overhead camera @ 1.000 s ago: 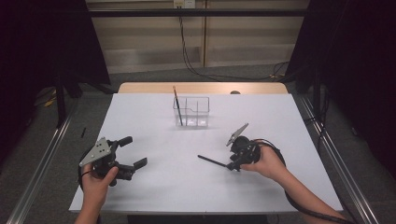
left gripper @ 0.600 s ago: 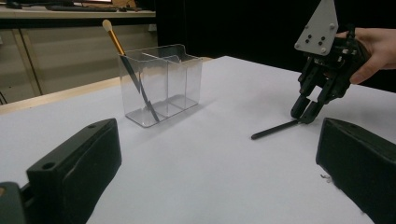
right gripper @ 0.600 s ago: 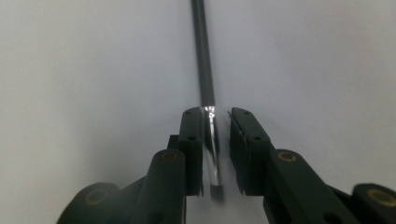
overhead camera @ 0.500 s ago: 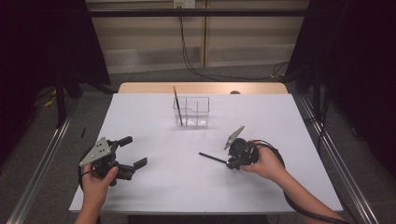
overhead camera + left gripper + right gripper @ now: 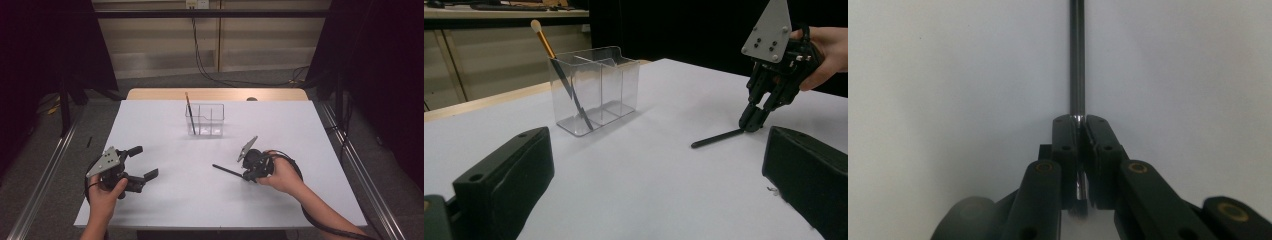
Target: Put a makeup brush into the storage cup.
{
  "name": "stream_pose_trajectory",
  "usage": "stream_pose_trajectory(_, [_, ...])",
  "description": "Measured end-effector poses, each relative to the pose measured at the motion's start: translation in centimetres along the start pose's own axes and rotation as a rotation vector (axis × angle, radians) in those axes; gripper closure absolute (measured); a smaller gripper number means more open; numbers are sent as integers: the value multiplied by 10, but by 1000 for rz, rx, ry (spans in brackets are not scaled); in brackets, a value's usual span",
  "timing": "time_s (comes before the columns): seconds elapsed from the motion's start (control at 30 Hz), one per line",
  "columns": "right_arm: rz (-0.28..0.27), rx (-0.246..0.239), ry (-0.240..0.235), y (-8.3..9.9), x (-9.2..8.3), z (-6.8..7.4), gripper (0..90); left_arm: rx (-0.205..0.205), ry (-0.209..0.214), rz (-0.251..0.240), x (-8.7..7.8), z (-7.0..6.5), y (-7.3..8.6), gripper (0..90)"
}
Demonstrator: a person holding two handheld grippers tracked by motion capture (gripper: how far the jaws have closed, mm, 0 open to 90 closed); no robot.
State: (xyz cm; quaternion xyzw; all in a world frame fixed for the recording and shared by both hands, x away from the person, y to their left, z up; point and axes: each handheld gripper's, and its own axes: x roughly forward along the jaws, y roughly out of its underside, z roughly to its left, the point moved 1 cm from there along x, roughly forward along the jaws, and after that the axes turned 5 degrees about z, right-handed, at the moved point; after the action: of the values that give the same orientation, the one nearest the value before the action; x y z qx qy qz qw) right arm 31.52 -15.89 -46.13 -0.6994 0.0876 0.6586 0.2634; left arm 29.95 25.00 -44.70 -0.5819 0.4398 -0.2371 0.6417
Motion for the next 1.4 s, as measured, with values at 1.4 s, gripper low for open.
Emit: stream_pose_trajectory(1.4, [3, -9, -37, -6, 1, -1, 804, -5, 8, 25, 5, 1, 2, 3])
